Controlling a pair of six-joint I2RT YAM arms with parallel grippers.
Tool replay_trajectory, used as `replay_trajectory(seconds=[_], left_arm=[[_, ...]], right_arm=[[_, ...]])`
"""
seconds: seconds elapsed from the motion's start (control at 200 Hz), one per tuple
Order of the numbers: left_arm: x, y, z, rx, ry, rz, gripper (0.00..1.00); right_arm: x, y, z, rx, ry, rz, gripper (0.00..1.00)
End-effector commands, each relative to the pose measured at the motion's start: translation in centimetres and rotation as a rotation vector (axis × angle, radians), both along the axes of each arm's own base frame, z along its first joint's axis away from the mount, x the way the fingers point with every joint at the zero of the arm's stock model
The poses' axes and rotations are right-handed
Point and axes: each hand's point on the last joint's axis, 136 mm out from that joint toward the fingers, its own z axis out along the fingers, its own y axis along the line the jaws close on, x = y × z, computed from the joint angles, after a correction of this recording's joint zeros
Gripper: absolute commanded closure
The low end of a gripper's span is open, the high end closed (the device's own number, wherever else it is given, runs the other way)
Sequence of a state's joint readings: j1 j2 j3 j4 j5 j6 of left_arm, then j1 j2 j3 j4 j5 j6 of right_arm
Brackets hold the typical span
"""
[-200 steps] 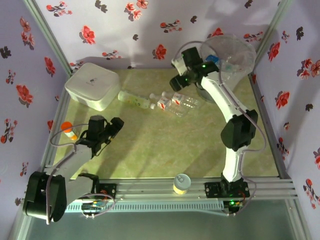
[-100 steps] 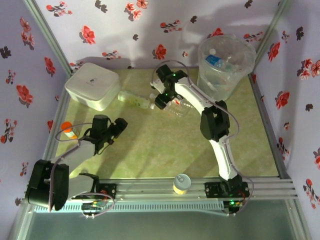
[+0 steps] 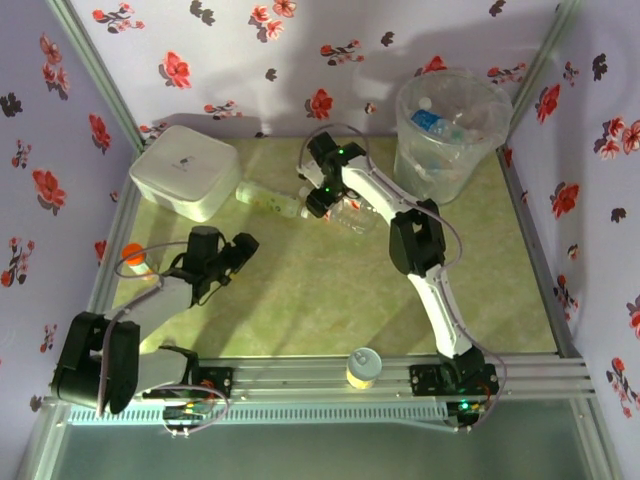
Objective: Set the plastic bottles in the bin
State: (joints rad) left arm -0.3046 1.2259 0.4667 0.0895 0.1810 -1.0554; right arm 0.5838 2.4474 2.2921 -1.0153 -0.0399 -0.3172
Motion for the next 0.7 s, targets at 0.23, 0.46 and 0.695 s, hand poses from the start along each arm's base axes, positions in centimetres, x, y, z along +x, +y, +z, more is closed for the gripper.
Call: replay_trajectory(seconds=[0.23,0.46,0.695], left_arm=[[1.2,-1.2,1.2,-0.002,-0.038,-0.04,0.12],[1.5,-1.5,1.1,-0.001,-0.03,-0.048,0.12],[1.7,-2.0,1.2,-0.01,-0.034,-0.054,0.12]], right_arm=[[0.7,1.5,-3.9,0.012,0.04,-0.012,0.23],[1.3,1.1,-1.9,0.021,0.004,-0.028,0.28],[2.6,0.6,6.9,0.149,-0.135,-0.071,0.36]])
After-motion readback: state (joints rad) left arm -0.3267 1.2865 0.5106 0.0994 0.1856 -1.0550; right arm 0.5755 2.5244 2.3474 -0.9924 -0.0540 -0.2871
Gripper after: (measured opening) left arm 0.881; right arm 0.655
